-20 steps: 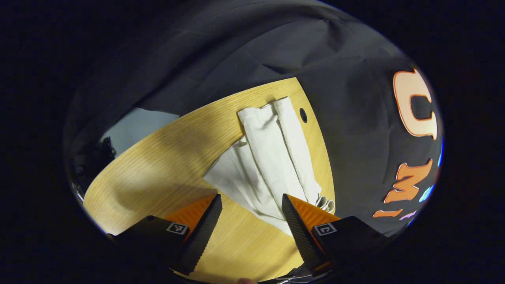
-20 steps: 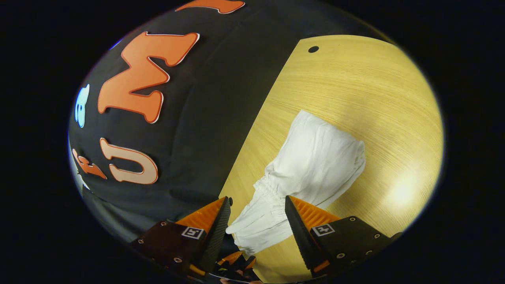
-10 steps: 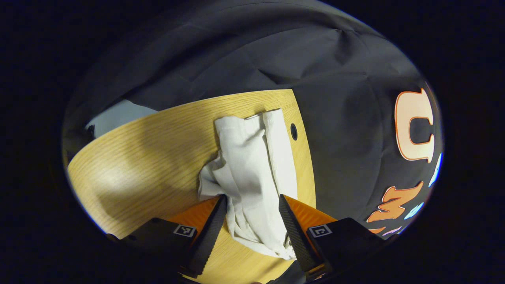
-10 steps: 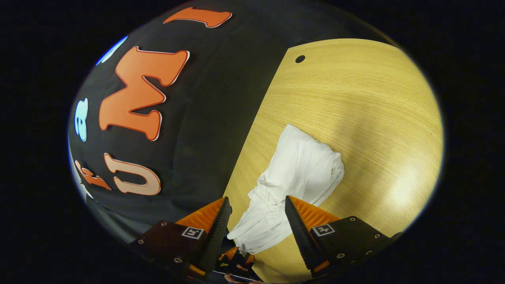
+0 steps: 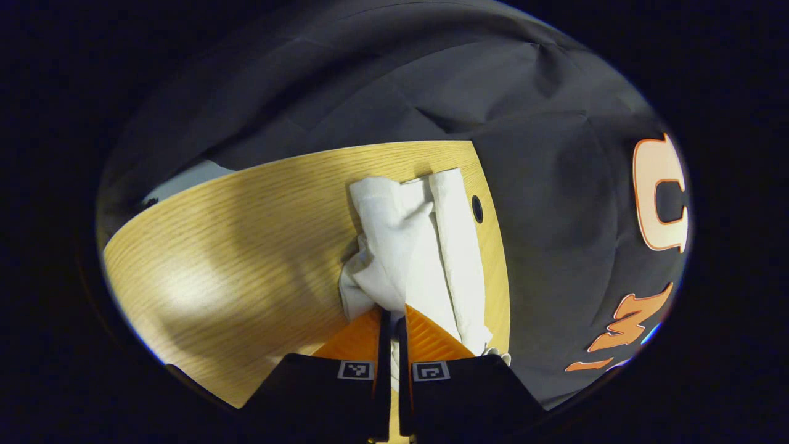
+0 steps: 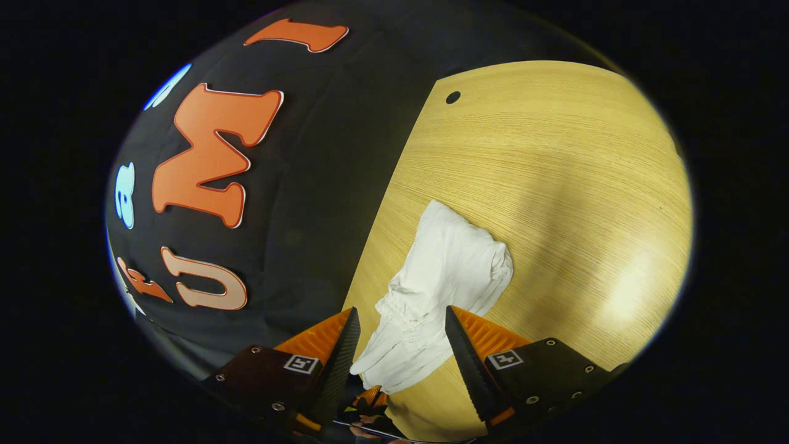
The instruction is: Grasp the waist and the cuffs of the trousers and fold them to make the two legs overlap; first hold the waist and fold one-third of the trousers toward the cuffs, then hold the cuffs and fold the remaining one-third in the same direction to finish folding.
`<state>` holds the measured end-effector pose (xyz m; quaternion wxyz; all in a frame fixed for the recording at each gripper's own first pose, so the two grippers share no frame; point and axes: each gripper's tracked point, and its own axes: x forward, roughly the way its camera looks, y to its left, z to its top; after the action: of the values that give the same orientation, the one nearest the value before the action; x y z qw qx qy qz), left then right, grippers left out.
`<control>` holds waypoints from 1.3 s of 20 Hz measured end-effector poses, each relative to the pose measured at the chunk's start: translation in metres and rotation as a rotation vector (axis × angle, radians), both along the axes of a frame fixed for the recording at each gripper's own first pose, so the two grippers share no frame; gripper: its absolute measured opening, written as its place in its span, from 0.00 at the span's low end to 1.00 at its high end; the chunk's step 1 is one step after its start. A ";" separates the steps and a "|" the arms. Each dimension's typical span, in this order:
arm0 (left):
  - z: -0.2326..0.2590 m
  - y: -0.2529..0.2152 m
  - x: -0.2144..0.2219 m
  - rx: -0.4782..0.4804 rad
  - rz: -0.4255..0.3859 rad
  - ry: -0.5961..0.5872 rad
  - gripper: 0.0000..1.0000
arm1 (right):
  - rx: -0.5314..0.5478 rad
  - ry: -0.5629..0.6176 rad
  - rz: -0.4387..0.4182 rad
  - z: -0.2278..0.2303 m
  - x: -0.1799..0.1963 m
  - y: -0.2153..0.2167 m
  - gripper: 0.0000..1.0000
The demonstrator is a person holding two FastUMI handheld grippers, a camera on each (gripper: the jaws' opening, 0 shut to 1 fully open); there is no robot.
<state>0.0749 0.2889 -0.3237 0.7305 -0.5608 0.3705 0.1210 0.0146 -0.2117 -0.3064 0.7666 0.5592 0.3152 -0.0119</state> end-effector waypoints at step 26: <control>0.247 -0.125 0.033 0.467 -0.169 -0.391 0.09 | -0.203 -0.109 0.132 -0.001 0.011 -0.113 0.89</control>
<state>0.1077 0.1636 -0.0771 0.9043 -0.3580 0.2304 0.0315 0.0257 -0.3248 -0.3076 0.8344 0.4565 0.3066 0.0372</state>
